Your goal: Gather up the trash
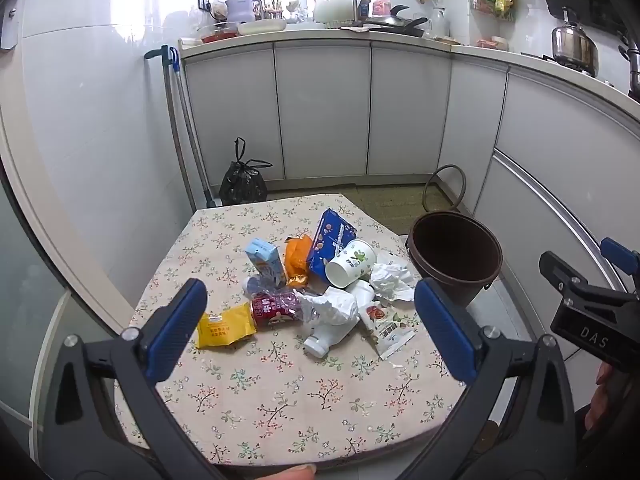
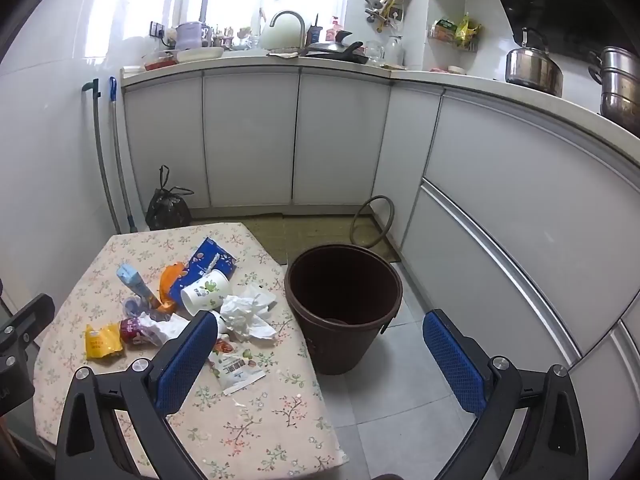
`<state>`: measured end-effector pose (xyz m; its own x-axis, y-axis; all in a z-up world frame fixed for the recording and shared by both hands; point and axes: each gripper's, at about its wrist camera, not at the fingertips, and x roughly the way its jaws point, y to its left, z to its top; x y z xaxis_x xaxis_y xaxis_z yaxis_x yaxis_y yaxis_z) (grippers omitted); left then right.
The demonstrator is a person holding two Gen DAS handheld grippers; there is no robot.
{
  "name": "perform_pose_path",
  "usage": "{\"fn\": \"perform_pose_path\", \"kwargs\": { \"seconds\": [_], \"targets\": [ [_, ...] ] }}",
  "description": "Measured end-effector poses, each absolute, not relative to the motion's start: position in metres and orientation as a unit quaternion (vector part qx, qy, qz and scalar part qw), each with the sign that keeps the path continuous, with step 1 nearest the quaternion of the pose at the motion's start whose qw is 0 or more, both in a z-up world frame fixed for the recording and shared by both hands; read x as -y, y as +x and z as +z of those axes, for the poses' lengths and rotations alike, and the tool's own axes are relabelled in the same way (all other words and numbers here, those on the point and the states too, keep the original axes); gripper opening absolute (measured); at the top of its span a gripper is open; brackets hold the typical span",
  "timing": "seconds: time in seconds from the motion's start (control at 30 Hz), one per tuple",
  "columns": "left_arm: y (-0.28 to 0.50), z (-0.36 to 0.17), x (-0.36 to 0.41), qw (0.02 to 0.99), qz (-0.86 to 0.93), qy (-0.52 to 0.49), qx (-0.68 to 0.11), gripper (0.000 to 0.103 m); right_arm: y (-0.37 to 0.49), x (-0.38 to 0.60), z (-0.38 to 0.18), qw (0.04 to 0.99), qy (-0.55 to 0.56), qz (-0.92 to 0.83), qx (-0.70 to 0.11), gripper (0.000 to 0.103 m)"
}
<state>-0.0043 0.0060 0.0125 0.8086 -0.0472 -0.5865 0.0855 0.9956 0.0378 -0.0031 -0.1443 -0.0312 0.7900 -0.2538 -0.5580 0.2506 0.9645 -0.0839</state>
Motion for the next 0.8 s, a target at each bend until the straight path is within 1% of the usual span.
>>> {"fn": "perform_pose_path", "kwargs": {
  "seconds": [0.8],
  "targets": [
    [-0.0041, 0.0140, -0.0075, 0.950, -0.036, 0.029, -0.307, 0.103, -0.0058, 0.1466, -0.0287, 0.949, 0.001, -0.136, -0.286, 0.103]
  ]
}}
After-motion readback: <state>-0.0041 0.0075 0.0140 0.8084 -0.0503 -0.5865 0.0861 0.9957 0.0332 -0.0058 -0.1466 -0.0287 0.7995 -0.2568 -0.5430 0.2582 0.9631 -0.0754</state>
